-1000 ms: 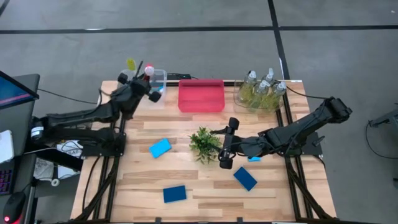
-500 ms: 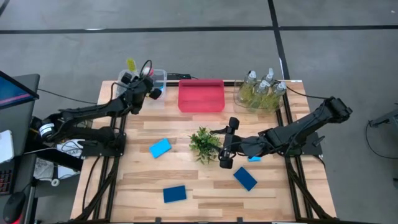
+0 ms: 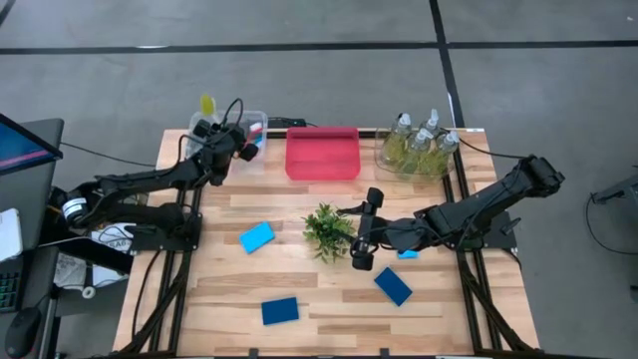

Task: Pick & Place Kitchen Sink Supplies
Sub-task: Put the blue sponge into the red bin

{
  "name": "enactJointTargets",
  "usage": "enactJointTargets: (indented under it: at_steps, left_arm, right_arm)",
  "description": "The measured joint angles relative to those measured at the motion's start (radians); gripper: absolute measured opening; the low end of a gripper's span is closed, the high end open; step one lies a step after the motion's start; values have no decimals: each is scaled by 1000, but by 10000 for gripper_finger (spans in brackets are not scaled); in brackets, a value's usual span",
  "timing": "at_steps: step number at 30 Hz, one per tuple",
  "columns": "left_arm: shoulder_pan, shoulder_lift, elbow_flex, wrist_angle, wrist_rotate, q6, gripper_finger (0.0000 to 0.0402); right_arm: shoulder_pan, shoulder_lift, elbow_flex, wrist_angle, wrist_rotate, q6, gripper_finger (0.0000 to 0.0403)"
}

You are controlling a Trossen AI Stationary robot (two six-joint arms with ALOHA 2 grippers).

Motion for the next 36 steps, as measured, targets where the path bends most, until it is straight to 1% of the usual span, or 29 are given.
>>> enactJointTargets:
  at_steps: [4, 8, 10, 14, 16, 18, 23, 25, 29, 32, 36]
  left_arm:
    - [-36, -23, 0, 0, -16, -61, 180]
    - [-130, -74, -1, -12, -26, -198, 182]
    - [-201, -98, -9, -14, -24, -234, 182]
    - [-354, -149, -30, -16, 12, -240, 182]
    - [-426, -176, -45, -15, 72, -240, 182]
    - [-487, -201, -61, -15, 172, -240, 182]
    - [-610, -246, -115, -15, 506, -281, 182]
    - [-645, -253, -136, -14, 607, -320, 182]
    - [-700, -254, -179, -15, 777, -403, 182]
    - [-733, -254, -217, -15, 861, -443, 182]
    - [-770, -253, -264, -15, 879, -495, 182]
  right_arm:
    - [0, 0, 0, 0, 0, 0, 226]
    - [0, 0, 0, -2, -8, 0, 226]
    - [0, 0, 0, -14, -57, 0, 226]
    - [0, 0, 0, -27, -207, -12, 226]
    - [3, 0, 0, -26, -260, -27, 226]
    - [10, 1, 0, -24, -286, -36, 226]
    - [26, 1, 0, -25, -292, -36, 226]
    - [31, 1, 0, -25, -292, -35, 226]
    - [35, 1, 0, -24, -292, -26, 226]
    - [34, 1, 0, -25, -291, -25, 226]
    - [32, 1, 0, -25, -291, -25, 226]
